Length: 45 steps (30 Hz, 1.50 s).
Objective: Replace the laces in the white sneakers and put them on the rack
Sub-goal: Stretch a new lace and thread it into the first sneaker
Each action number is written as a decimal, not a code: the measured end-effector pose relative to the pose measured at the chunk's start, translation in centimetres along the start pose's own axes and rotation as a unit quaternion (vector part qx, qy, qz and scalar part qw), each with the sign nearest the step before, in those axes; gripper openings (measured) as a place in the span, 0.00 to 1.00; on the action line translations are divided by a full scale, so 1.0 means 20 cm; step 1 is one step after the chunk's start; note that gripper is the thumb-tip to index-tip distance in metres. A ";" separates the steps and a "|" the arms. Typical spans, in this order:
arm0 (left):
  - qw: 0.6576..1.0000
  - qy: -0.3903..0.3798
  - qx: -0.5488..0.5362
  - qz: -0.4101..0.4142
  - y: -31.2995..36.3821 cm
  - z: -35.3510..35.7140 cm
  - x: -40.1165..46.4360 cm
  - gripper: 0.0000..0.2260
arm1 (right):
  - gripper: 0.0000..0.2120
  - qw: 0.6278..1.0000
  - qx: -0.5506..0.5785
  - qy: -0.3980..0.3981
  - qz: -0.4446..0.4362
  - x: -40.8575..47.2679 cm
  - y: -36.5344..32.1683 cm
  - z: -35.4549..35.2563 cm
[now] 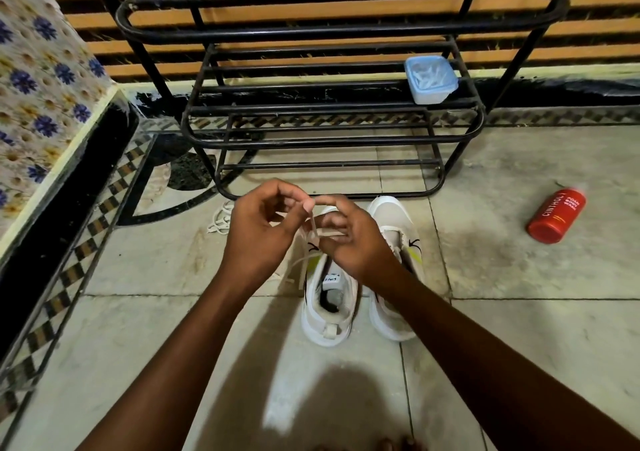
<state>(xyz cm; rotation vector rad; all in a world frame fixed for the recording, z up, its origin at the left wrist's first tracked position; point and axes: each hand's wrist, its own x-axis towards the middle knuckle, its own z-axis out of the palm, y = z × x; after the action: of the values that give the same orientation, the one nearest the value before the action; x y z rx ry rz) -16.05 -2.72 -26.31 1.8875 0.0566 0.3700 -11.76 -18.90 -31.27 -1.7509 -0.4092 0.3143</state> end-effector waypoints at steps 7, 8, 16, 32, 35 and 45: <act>0.996 0.069 -0.045 0.042 0.07 -0.06 0.01 0.05 | 0.02 0.994 0.064 0.059 -0.065 0.10 -0.12 -0.06; 0.995 0.078 -0.042 0.039 0.03 -0.07 0.02 0.05 | 0.02 0.991 0.085 0.076 -0.066 0.10 -0.14 -0.07; 0.989 0.117 0.054 -0.072 -0.46 -0.20 -0.06 0.04 | 0.02 0.989 0.112 0.076 -0.053 0.08 -0.11 -0.14; 0.933 0.157 0.262 -0.192 -0.84 -0.41 -0.27 0.04 | 0.04 0.979 -0.007 0.206 0.004 0.15 0.10 -0.23; 0.917 0.151 0.301 -0.213 -0.80 -0.35 -0.27 0.05 | 0.08 0.976 -0.023 0.212 0.037 0.14 0.14 -0.25; 0.974 0.081 -0.057 -0.204 -0.41 -0.02 -0.18 0.03 | 0.13 0.989 -0.025 0.110 0.097 0.11 0.22 -0.19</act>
<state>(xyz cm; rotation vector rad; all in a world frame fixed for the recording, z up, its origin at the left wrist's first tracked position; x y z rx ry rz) -18.44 -0.42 -34.62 1.6776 0.5146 0.2357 -7.66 -22.02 -34.64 -1.8564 -0.0880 0.2472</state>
